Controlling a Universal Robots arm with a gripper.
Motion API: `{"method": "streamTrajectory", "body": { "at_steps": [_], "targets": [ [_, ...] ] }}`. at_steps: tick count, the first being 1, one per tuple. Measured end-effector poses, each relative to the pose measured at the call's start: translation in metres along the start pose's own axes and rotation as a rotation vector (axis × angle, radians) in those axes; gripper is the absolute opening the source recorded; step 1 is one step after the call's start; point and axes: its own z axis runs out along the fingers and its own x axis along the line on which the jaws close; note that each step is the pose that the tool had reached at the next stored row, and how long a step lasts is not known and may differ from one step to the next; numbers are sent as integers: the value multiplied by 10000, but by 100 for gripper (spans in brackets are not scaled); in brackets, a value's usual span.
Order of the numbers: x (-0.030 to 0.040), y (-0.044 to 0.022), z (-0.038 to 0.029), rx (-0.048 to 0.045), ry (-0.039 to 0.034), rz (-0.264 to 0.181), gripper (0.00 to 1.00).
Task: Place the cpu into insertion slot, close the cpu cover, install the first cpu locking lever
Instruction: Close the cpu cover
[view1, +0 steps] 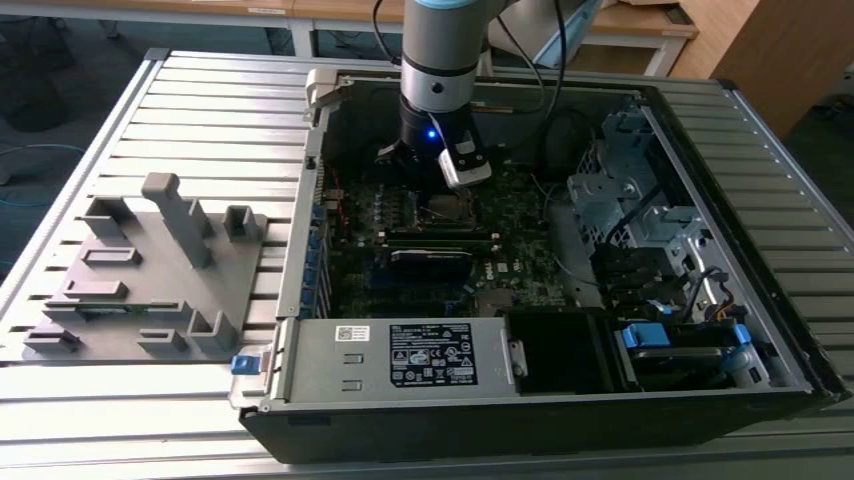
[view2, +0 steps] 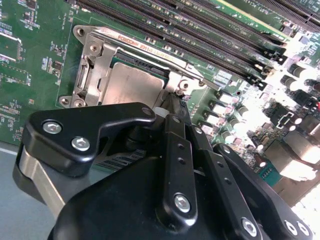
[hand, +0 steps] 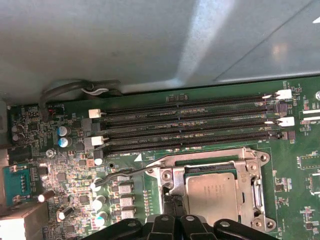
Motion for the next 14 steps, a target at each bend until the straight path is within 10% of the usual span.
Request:
{"method": "streamTrajectory", "body": {
  "at_steps": [14],
  "targets": [
    [1, -1, -180, -2, -1, 0, 10]
  ]
}}
